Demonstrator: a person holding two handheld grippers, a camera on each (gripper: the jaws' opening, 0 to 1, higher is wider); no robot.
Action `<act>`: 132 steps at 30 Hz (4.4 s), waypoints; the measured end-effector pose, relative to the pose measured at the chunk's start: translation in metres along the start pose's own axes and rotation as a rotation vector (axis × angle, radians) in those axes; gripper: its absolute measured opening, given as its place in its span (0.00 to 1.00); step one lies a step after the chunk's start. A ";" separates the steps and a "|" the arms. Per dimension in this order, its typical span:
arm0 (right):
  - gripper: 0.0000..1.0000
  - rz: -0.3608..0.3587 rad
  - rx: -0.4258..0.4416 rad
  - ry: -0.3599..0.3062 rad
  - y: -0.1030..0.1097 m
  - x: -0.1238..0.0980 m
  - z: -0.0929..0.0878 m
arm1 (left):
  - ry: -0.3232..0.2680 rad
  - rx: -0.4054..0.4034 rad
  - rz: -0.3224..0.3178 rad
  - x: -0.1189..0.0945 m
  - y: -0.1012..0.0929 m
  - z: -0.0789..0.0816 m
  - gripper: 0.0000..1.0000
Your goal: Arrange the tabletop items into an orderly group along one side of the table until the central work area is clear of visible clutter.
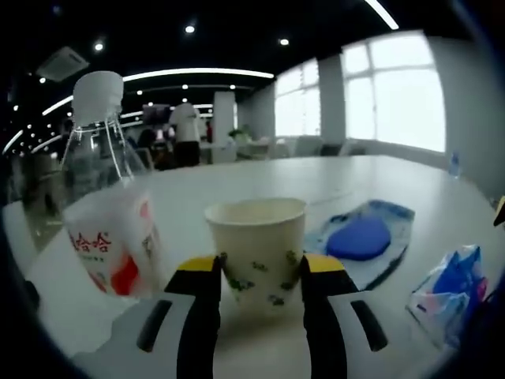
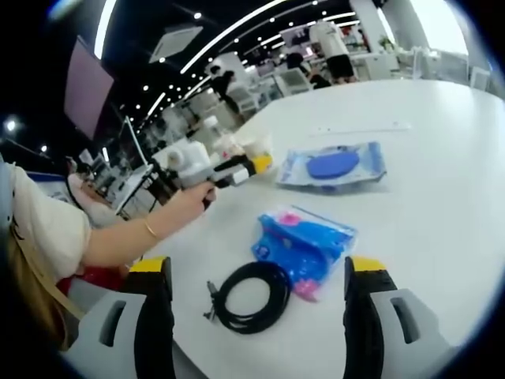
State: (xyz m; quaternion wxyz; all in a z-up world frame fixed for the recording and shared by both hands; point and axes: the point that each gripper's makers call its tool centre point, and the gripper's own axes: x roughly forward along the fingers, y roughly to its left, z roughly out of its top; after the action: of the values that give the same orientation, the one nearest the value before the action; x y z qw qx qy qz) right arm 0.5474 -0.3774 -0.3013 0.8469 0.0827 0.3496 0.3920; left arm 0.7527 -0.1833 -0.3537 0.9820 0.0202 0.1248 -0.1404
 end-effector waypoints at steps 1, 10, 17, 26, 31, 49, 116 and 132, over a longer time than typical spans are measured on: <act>0.89 -0.001 -0.002 0.002 0.000 0.000 0.000 | 0.001 -0.001 0.001 0.000 0.000 -0.001 0.38; 0.89 0.001 0.015 -0.012 0.000 0.000 0.002 | 0.039 0.052 0.016 -0.001 0.001 -0.007 0.39; 0.90 0.004 0.019 -0.019 0.001 -0.001 0.004 | 0.061 0.054 0.024 -0.002 -0.001 -0.011 0.42; 0.91 0.002 0.025 -0.030 0.001 -0.001 0.007 | 0.041 0.018 0.013 -0.008 -0.007 0.003 0.53; 0.93 -0.013 0.032 -0.042 0.000 -0.001 0.009 | 0.095 -0.049 -0.016 -0.020 -0.013 -0.001 0.63; 0.93 -0.093 0.138 -0.149 -0.008 -0.006 0.028 | 0.201 0.031 -0.083 -0.069 -0.027 0.007 0.87; 0.54 -0.385 0.070 -0.027 -0.062 0.036 -0.039 | 0.242 0.038 -0.275 -0.221 -0.118 0.043 0.97; 0.27 -0.477 0.010 -0.015 -0.086 0.037 -0.055 | 0.262 0.035 -0.263 -0.221 -0.119 0.028 0.95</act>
State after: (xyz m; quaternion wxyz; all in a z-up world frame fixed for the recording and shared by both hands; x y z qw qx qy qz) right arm 0.5800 -0.4169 -0.3969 0.9177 0.0048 0.3549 0.1786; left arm 0.5200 -0.2394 -0.2721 0.9300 0.0389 0.2505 -0.2660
